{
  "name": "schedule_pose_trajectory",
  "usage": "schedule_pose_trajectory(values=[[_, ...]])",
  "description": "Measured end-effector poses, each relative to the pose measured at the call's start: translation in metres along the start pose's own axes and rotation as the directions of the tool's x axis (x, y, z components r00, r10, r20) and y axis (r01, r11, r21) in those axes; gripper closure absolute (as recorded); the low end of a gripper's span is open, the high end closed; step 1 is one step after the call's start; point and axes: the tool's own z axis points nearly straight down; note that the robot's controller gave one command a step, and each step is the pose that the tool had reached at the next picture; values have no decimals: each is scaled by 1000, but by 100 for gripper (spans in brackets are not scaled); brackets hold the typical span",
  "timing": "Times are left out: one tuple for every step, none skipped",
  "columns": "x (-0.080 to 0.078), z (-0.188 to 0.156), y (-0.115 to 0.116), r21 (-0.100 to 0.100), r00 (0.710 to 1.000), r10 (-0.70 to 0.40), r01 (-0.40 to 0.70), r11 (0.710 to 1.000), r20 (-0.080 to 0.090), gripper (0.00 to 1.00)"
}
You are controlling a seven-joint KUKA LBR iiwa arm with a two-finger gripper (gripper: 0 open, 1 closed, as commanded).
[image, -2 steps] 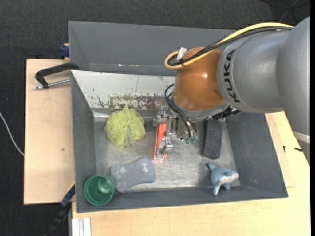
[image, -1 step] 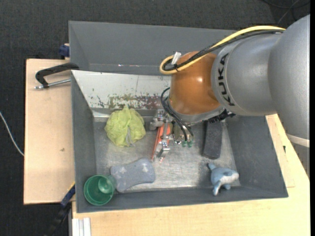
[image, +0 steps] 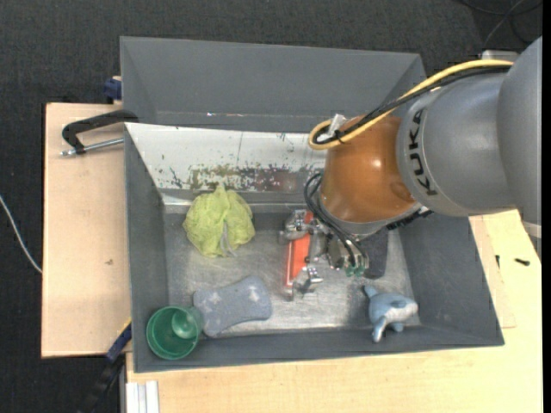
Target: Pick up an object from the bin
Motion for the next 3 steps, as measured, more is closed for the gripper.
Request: schedule_pose_trajectory(values=[[6, 6, -22, 4, 1000, 5, -5, 1000, -2, 0], [13, -12, -70, 3, 995, -99, 99, 995, -1, 100], [13, -12, -70, 3, 995, -99, 99, 995, -1, 100]])
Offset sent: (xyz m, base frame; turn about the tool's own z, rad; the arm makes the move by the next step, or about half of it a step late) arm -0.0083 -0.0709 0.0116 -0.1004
